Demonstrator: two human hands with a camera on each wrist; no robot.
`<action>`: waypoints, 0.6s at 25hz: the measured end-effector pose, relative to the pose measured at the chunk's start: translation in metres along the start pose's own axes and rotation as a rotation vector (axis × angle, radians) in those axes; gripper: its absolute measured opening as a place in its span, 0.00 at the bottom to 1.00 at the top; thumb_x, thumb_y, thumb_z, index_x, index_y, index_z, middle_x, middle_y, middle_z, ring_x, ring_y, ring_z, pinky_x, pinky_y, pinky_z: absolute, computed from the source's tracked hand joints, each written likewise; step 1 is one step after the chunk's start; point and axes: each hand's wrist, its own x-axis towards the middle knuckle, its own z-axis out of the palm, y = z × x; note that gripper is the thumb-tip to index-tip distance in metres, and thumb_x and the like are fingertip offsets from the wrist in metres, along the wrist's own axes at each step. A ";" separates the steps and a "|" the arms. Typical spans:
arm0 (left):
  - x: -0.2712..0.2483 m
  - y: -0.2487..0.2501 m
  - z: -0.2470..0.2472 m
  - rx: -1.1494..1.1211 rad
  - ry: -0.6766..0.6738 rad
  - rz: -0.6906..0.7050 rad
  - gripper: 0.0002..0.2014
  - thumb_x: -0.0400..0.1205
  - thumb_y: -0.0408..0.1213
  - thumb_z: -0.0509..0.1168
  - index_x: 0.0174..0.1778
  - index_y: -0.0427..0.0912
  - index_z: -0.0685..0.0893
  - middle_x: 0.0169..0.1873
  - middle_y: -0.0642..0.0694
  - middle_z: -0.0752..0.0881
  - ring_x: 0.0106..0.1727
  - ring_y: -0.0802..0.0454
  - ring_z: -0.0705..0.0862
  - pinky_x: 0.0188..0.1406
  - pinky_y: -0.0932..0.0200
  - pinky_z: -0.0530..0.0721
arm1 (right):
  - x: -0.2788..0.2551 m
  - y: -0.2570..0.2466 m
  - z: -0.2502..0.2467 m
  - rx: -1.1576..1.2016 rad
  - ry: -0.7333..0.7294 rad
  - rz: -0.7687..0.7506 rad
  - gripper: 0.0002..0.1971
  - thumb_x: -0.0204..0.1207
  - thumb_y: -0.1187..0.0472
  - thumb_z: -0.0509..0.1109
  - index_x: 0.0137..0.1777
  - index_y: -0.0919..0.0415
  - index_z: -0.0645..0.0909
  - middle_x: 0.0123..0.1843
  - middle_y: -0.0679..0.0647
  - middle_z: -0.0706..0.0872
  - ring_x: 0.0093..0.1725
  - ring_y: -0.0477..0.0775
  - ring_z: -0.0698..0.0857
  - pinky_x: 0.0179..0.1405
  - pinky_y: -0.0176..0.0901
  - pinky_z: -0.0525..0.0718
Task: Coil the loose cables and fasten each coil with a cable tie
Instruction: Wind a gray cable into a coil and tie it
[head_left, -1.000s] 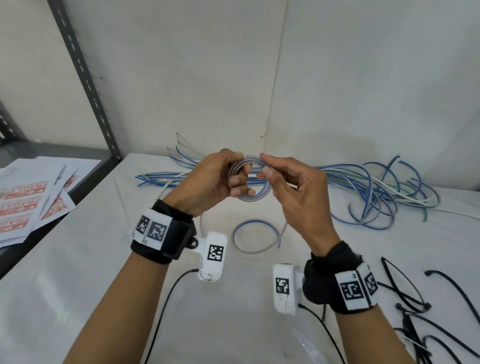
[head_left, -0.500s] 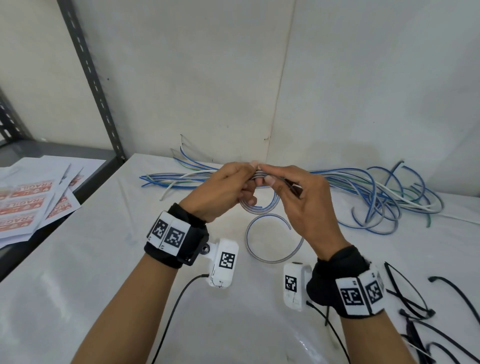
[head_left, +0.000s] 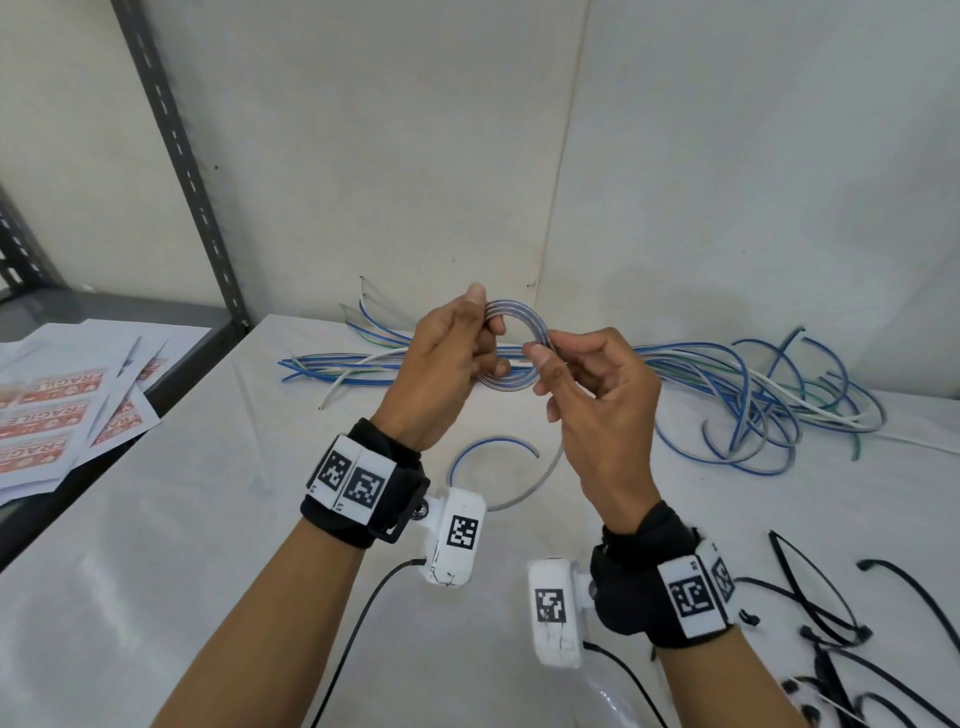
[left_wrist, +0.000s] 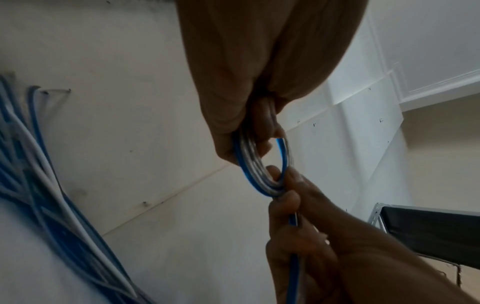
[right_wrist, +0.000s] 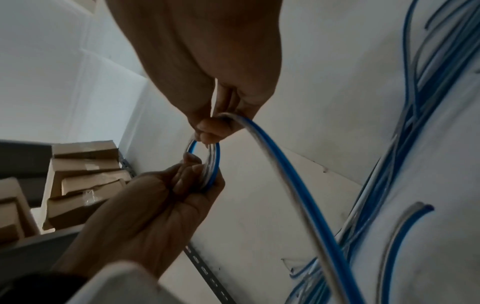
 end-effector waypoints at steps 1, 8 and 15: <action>0.000 0.002 -0.002 0.000 -0.051 -0.032 0.20 0.93 0.47 0.52 0.41 0.38 0.78 0.23 0.53 0.64 0.24 0.57 0.66 0.42 0.55 0.81 | 0.003 -0.001 -0.005 0.005 -0.002 0.007 0.05 0.78 0.69 0.78 0.47 0.65 0.84 0.39 0.65 0.89 0.31 0.54 0.84 0.22 0.42 0.77; -0.005 0.009 -0.015 0.193 -0.177 0.074 0.13 0.89 0.38 0.60 0.47 0.32 0.82 0.29 0.43 0.86 0.33 0.44 0.88 0.47 0.46 0.90 | 0.015 -0.008 -0.026 -0.048 -0.132 0.040 0.04 0.77 0.66 0.79 0.47 0.61 0.87 0.41 0.61 0.93 0.33 0.53 0.84 0.24 0.42 0.77; -0.001 -0.001 -0.002 0.289 0.013 0.250 0.16 0.91 0.36 0.60 0.46 0.26 0.81 0.25 0.49 0.75 0.25 0.54 0.75 0.37 0.49 0.81 | -0.001 0.000 -0.003 -0.063 0.075 -0.059 0.03 0.79 0.67 0.77 0.49 0.60 0.87 0.46 0.54 0.94 0.48 0.54 0.93 0.42 0.52 0.92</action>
